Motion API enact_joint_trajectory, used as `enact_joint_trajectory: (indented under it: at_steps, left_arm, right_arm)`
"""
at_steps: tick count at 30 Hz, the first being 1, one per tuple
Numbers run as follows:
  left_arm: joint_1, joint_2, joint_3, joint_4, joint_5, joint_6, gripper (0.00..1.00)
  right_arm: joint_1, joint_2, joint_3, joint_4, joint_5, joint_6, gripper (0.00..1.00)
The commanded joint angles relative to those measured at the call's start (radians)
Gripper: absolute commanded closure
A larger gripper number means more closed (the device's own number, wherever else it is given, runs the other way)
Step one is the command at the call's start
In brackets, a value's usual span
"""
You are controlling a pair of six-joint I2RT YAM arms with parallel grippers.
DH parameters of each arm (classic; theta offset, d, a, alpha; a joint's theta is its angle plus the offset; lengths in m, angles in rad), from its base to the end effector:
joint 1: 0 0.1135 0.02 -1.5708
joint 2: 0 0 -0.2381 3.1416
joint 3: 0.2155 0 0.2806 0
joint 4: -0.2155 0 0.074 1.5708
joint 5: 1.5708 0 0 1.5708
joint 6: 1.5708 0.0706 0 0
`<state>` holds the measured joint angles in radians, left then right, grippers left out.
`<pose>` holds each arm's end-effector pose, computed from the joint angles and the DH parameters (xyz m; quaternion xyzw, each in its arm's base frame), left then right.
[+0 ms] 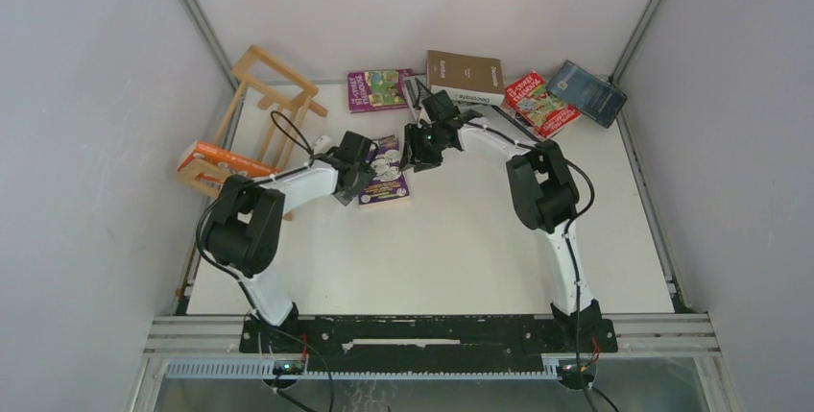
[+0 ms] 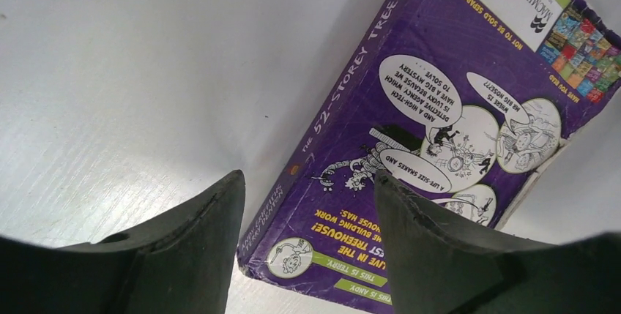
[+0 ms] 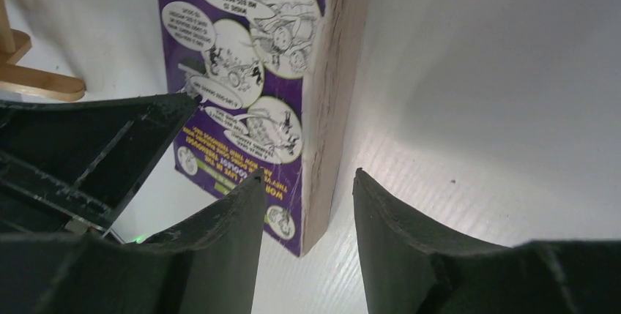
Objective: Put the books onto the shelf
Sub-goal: Adjust the book at the center of the board.
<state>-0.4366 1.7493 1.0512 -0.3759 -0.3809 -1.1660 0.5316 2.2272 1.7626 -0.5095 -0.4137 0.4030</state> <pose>0.3530 -0.1358 0.0949 -0.3829 0.8726 -0.0457 0.2998 0.4297 0.2856 0.1183 -0.1203 0.9296 0.3048 0.1684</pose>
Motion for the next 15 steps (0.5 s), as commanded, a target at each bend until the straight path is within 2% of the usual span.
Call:
enact_joint_trajectory:
  at_steps: [1, 7, 15]
  left_arm:
    - [0.009, 0.020, 0.038, 0.044, 0.024, 0.022, 0.31]
    - [0.008, 0.033, 0.021, 0.082, 0.051, 0.024, 0.32]
    - [0.000, 0.059, 0.002, 0.169, 0.149, 0.038, 0.35]
  right_arm:
    - [0.007, 0.053, 0.105, -0.054, -0.008, -0.032, 0.45]
    - [0.024, 0.127, 0.176, -0.100, -0.009, -0.032, 0.44]
    - [0.075, 0.157, 0.189, -0.137, -0.034, -0.019, 0.44]
